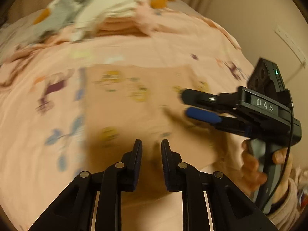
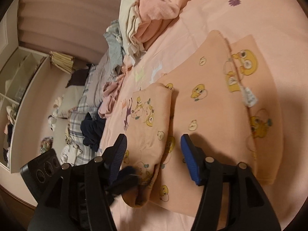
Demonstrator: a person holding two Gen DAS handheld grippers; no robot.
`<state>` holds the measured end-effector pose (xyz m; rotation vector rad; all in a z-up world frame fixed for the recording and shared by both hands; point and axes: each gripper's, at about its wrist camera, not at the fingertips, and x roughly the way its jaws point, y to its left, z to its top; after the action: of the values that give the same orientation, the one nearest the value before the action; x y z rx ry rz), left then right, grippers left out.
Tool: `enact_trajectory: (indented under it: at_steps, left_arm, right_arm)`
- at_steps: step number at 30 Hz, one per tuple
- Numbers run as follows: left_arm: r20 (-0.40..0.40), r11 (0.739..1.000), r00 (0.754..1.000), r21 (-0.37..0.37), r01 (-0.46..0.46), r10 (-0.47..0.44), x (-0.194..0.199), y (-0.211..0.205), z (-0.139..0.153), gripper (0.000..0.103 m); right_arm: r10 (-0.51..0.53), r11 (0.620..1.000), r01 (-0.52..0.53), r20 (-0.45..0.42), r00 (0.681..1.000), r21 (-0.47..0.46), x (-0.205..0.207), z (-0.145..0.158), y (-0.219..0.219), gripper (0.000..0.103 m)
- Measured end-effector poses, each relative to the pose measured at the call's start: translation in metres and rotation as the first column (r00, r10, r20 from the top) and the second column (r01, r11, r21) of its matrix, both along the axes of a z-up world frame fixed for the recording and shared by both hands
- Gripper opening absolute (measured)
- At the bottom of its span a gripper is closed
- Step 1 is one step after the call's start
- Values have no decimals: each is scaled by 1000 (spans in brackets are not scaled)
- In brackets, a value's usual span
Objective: Fold small clothes
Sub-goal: 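Grasp the end of the folded shirt strip with the right tool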
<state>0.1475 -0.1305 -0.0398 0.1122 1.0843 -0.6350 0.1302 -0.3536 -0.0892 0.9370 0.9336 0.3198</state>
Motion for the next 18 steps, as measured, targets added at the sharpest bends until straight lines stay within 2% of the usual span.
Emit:
enact_trajectory:
  at_steps: [2,5,10,14,18]
  left_arm:
    - [13,999,999,9,-46,45,1,24,1,19]
    - [-8,996,996,-21,-88,88,1,46,-2,19]
    - [-41,991,992,-66,-118,116,-5,66,-13,19]
    - [-68,988,991,-96,-124,117,-8,67,-19,19]
    - [-83,986,990,-112,-127,118,-7,70,-23,19]
  right_arm:
    - [18,1000,-18,-23,1000,-6,7,-2,8,59]
    - [43,998,-46,-59,997,-53,16,-4,20,59]
    - [75,990,-88,-121,990,-110,32,-13,39,59]
    - [83,985,-97,-103,991,-145,45,-12,50,59]
    - [90,985,-101,-77,993,-142,53,-14,56,57]
